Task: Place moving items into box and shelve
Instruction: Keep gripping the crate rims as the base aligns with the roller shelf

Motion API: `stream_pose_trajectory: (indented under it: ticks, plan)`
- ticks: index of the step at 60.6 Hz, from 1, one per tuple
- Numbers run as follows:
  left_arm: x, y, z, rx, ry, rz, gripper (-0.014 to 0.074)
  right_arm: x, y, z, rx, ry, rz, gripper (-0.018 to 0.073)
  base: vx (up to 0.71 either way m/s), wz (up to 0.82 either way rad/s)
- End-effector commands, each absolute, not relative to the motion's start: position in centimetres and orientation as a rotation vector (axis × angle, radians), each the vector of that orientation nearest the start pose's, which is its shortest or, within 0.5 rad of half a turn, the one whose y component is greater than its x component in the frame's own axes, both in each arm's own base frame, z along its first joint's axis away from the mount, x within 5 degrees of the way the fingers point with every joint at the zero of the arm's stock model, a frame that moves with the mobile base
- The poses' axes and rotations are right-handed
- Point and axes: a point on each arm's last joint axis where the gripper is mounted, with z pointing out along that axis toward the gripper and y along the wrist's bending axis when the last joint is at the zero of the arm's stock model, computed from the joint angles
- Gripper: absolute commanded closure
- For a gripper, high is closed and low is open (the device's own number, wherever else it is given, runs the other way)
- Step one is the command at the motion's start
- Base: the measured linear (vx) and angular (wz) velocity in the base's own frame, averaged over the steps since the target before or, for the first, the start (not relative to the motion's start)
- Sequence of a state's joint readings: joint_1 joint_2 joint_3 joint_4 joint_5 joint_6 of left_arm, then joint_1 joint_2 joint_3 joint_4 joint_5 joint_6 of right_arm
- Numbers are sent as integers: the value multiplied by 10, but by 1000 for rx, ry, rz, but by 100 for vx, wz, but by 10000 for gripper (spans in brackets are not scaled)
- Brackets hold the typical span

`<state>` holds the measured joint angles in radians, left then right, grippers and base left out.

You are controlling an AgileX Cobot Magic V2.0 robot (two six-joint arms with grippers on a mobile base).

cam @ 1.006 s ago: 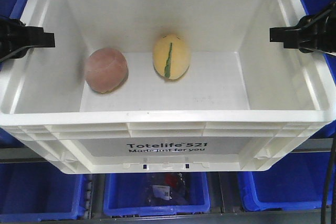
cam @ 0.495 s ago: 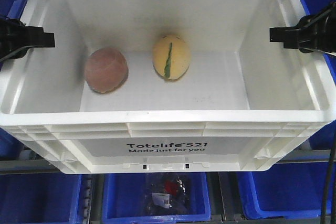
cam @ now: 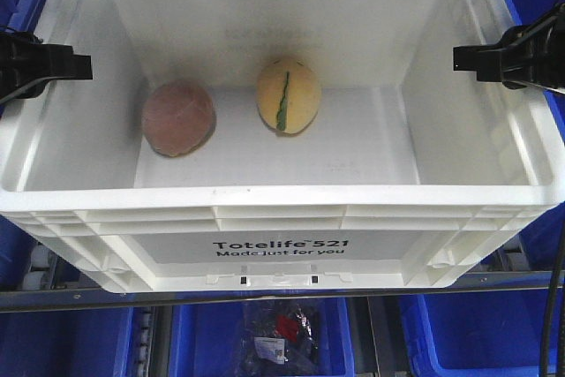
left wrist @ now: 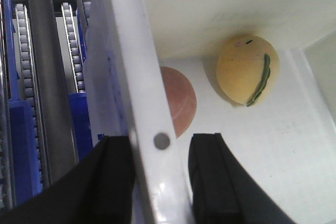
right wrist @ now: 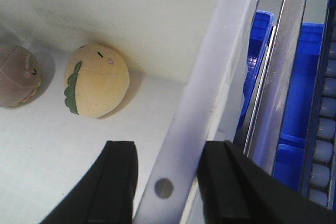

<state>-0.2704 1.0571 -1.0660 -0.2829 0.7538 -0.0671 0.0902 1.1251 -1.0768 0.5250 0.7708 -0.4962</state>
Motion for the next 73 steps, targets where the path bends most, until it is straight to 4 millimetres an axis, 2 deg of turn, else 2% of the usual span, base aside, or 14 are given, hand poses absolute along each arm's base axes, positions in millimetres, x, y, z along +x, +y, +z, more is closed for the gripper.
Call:
stream_pose_trajectory:
  ticks: [1, 73]
  plan:
    - [198, -77, 416, 58, 2012, -621, 603, 220, 57, 402, -385, 2010, 439, 565, 3, -1]
    - [198, -76, 416, 56, 2009, -619, 603, 220, 57, 402, -385, 2010, 439, 565, 0, 0]
